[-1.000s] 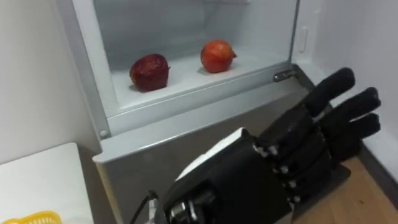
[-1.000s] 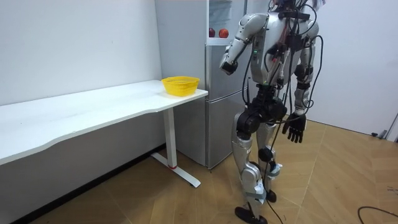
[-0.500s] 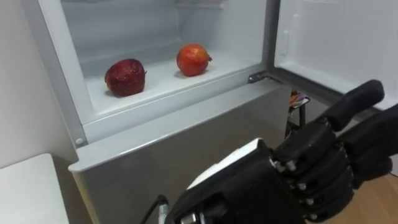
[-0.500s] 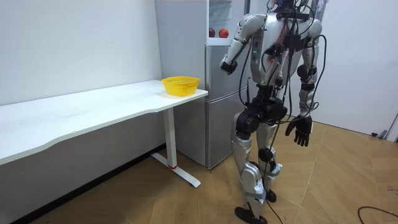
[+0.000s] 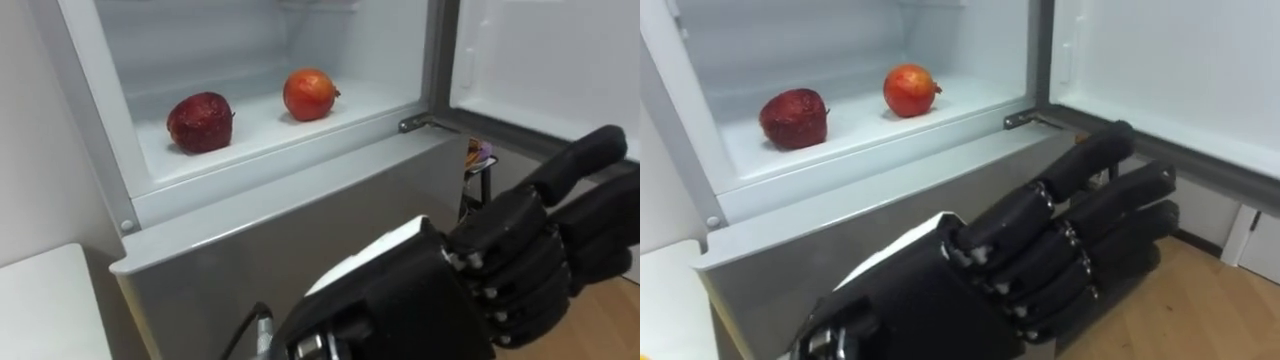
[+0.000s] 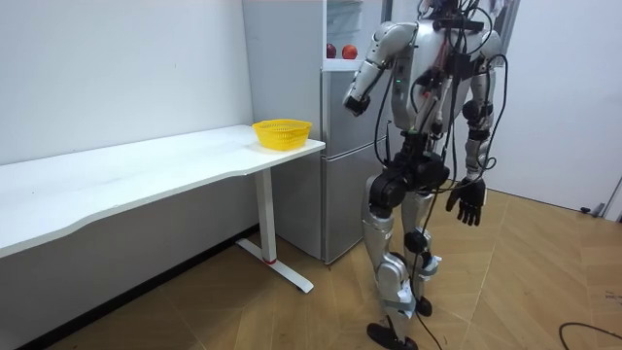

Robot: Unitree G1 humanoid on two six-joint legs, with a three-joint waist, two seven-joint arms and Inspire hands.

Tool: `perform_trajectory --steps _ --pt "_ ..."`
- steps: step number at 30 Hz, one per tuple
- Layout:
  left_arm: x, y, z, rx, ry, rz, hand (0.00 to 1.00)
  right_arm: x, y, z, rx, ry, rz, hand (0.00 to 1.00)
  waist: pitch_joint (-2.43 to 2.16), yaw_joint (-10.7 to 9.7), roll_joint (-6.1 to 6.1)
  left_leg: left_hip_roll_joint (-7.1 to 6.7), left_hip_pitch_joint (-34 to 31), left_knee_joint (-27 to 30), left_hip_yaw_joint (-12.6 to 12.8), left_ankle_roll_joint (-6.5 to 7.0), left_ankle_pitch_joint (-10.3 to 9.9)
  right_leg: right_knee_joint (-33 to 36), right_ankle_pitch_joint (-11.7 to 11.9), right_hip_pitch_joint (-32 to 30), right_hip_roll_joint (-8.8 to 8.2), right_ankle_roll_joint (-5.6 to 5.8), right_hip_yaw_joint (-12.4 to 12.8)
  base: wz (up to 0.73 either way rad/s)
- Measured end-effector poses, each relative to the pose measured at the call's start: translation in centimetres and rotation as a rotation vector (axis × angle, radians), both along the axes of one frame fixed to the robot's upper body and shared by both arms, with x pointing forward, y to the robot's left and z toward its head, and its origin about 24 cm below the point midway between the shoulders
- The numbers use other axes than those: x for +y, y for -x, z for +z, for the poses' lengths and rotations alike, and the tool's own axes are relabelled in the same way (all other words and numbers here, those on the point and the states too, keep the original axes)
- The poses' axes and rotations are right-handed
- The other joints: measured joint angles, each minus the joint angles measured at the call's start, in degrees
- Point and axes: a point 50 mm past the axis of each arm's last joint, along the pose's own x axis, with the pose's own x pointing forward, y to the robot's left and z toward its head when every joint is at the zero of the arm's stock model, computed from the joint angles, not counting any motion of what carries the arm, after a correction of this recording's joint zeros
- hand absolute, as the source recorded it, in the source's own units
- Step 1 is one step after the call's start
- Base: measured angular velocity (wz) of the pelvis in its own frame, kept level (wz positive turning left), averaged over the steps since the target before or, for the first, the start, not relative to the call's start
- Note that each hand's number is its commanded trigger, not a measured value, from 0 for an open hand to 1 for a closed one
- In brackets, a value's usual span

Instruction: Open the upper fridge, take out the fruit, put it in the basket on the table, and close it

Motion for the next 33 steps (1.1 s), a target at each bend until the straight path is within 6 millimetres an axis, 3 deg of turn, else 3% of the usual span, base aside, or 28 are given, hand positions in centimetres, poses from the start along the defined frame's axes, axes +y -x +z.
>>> perform_trajectory --steps 7,11,15,18,21,24,28,31,33 --pt "4.8 -0.8 2.7 -0.125 0.058 0.339 0.00 -0.1 0.1 0.0 -0.027 0.027 -0.005 0.00 -0.32 7.32 0.45 -0.03 0.58 0.11 -3.40 -0.38 0.27 -0.33 -0.22 1.50 -0.45 -0.29 -2.71 0.17" --pt "9.6 -0.3 4.9 -0.243 0.144 0.722 0.00 -0.2 1.4 0.1 -0.034 0.055 -0.056 0.00 -0.44 12.03 0.03 0.01 0.87 0.12 -6.10 -0.70 0.48 -0.04 -0.95 2.30 -0.88 -0.75 -5.58 0.29" --pt "14.4 0.7 4.7 -0.282 0.164 1.164 0.00 0.1 2.8 0.0 -0.010 0.064 -0.042 0.00 -0.70 16.68 -0.96 0.03 1.01 0.23 -8.82 -1.05 0.69 -0.01 -1.93 3.35 -1.25 -1.17 -8.25 0.34" --pt "17.1 1.8 4.8 -0.303 0.202 1.436 0.00 -0.1 3.6 0.1 -0.001 0.091 -0.051 0.00 -0.88 18.12 -1.45 -0.13 1.02 0.43 -10.88 -1.12 0.73 -0.18 -2.31 4.43 -1.74 -1.21 -10.36 0.35" --pt "18.9 2.8 4.7 -0.321 0.227 1.617 0.00 -0.1 3.7 0.1 -0.005 0.106 -0.049 0.00 -0.81 18.18 -1.49 -0.36 1.25 0.43 -12.59 -1.12 0.73 -0.75 -2.51 5.65 -2.02 -1.09 -11.72 0.35" --pt "20.7 3.5 3.3 -0.276 0.189 1.809 0.00 0.3 3.7 0.0 -0.014 0.106 -0.021 0.00 -0.76 18.37 -1.18 -0.57 1.72 0.43 -13.97 -1.11 0.72 -1.53 -2.62 7.15 -2.34 -0.95 -13.08 0.22" --pt "23.8 4.4 -0.4 -0.107 0.068 2.056 0.00 1.1 4.1 -0.2 0.001 0.083 -0.035 0.00 -0.63 19.14 0.29 -0.75 1.52 0.44 -14.99 -1.10 0.72 -1.98 -2.67 7.48 -2.49 -0.88 -13.72 0.10" --pt "26.1 5.5 -4.8 0.106 -0.046 2.233 0.00 0.8 4.3 -0.1 0.013 0.091 -0.045 0.00 -0.59 19.48 1.12 -1.06 1.47 0.47 -15.71 -1.07 0.73 -1.82 -2.82 7.59 -2.86 -0.72 -14.31 0.04" --pt "27.9 7.0 -9.3 0.346 -0.151 2.328 0.00 0.7 4.2 -0.1 0.016 0.093 -0.053 0.00 -0.55 19.40 1.44 -1.38 1.15 0.46 -16.54 -1.04 0.75 -0.86 -3.57 7.27 -3.13 -0.62 -14.54 0.13"
